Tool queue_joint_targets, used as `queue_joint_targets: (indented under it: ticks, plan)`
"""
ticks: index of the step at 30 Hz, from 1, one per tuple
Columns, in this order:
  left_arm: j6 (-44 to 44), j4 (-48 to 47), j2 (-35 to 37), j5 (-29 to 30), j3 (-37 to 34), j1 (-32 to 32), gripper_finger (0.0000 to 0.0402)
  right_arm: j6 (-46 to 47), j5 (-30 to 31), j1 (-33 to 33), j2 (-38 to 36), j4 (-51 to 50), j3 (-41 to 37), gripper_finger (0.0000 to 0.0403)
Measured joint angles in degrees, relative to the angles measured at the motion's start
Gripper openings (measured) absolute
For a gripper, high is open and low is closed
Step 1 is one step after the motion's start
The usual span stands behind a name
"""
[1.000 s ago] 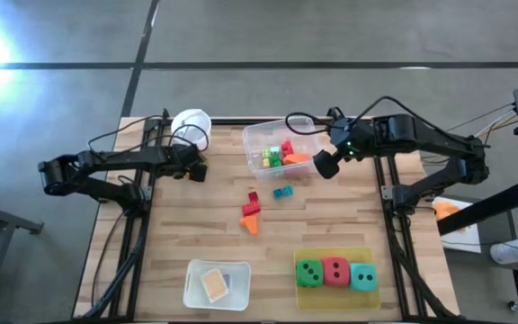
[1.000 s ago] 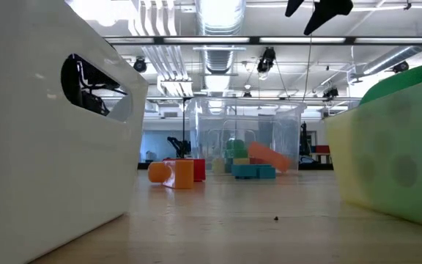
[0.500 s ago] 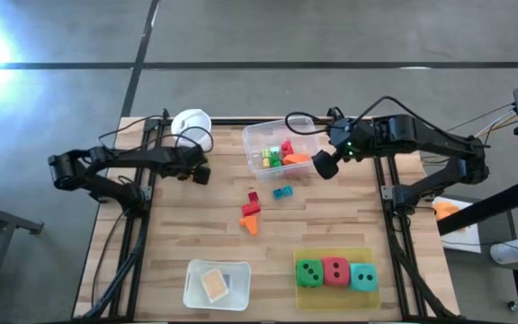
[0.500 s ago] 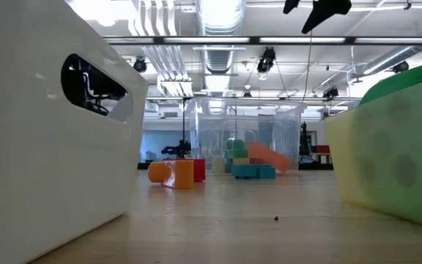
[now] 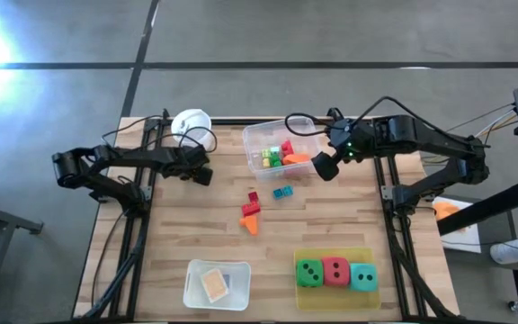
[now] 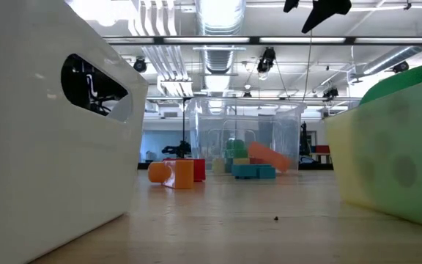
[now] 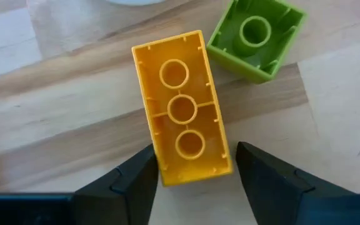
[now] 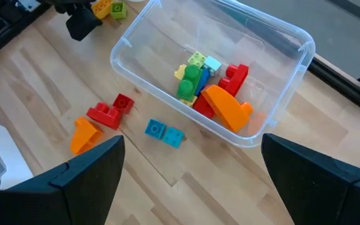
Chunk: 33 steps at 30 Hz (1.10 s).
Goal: Pick & Place Toys
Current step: Put the yellow game piece into the transparent bin
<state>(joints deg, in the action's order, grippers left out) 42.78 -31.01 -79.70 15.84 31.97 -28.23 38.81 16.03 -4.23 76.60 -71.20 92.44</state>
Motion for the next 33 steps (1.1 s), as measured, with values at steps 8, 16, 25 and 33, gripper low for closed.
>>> queue_joint_targets:
  ticks: [8, 16, 25, 33]
  plan:
    - [0.6, 0.7, 0.0, 0.9, -0.1, 0.0, 0.0157, 0.2, 0.0, 0.0, 0.0, 0.0, 0.0, 0.0369]
    - [3.9, 0.9, -0.1, -0.1, -0.1, -0.1, 0.0191, 0.5, 0.0, 0.0, 0.0, 0.0, 0.0, 0.0369]
    - [9.0, 1.1, 0.0, -0.2, -0.1, 0.0, 0.0300, 0.6, 0.0, 0.0, 0.0, 0.0, 0.0, 0.0369]
    - [12.0, 4.9, -0.1, 2.2, -0.1, 0.0, 0.0300, 0.6, -0.1, 0.0, 0.0, 0.0, 0.0, 0.0369]
